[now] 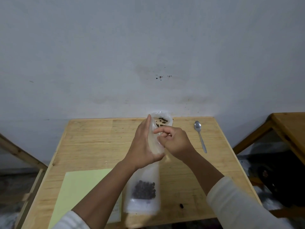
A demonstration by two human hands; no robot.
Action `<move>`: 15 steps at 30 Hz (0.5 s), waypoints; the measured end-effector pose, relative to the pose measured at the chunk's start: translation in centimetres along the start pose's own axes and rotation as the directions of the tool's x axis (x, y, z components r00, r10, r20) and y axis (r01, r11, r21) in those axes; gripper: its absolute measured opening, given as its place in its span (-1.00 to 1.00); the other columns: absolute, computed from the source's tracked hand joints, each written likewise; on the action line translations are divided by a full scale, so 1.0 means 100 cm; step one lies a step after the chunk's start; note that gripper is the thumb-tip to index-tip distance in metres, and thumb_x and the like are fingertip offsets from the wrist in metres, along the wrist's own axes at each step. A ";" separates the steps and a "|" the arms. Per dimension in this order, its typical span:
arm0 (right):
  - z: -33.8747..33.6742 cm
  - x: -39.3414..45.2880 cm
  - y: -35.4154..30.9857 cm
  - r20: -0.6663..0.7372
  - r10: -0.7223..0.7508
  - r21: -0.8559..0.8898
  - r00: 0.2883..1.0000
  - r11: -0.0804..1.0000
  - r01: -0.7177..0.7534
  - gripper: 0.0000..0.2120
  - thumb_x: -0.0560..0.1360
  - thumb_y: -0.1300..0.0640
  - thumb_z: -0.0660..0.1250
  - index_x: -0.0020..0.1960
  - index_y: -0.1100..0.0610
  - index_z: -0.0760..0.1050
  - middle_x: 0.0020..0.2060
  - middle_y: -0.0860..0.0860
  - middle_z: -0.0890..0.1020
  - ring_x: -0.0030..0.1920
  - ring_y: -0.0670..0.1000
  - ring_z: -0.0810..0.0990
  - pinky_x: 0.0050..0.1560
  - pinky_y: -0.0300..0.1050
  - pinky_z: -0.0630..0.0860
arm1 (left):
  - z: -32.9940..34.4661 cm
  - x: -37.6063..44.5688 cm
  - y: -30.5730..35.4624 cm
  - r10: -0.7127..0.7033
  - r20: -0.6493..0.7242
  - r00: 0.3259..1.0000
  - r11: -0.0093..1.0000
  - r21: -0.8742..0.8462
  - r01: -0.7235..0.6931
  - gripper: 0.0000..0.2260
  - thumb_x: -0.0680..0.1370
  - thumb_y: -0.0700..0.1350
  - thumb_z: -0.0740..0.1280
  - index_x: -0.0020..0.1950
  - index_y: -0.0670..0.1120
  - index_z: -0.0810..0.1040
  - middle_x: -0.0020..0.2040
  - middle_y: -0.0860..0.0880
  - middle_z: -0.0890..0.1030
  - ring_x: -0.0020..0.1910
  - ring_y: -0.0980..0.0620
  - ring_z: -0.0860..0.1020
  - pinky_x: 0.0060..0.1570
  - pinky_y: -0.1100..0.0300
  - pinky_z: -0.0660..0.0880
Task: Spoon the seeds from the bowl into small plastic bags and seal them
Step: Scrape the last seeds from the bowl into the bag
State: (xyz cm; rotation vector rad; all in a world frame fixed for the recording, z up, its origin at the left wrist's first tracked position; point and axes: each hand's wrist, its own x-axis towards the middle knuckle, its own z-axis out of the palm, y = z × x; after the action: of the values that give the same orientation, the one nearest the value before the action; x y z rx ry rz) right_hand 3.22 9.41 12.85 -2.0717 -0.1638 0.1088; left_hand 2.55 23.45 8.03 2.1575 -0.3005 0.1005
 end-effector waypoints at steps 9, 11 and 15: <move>-0.006 0.015 0.035 -0.216 -0.111 0.012 0.970 0.993 0.116 -0.83 0.49 0.20 0.28 0.02 0.11 0.60 -0.33 -0.05 0.58 -0.29 -0.04 0.59 -0.22 -0.18 0.56 | 0.019 0.007 -0.008 -0.105 -0.299 0.948 0.994 -0.056 0.093 -0.22 0.20 -0.09 0.59 0.34 -0.07 0.33 0.19 0.10 0.34 0.12 0.30 0.32 0.10 0.63 0.18; -0.016 0.023 0.056 -0.303 0.009 0.062 0.953 0.998 0.010 -0.82 0.48 0.16 0.24 0.01 0.09 0.59 -0.32 0.02 0.62 -0.28 0.07 0.60 -0.22 -0.03 0.58 | 0.021 0.011 -0.011 -0.150 -0.324 0.934 0.989 -0.060 0.138 -0.22 0.20 -0.06 0.60 0.34 -0.06 0.32 0.18 0.11 0.33 0.13 0.27 0.32 0.08 0.65 0.16; -0.050 0.044 0.121 -0.389 0.222 -0.168 0.894 0.937 -0.306 -0.74 0.48 0.25 0.19 0.08 0.18 0.58 -0.02 0.09 0.65 -0.05 0.06 0.58 -0.06 -0.23 0.39 | 0.033 0.022 -0.012 -0.222 -0.354 0.909 0.975 -0.089 0.203 -0.20 0.21 -0.07 0.60 0.36 -0.04 0.31 0.20 0.11 0.32 0.12 0.34 0.28 0.06 0.67 0.14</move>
State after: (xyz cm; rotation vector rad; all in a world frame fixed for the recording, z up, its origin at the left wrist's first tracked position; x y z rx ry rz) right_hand 9.18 -0.01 4.67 -2.2915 0.3555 -0.1365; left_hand 4.89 21.02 5.65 2.0579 0.1451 0.3577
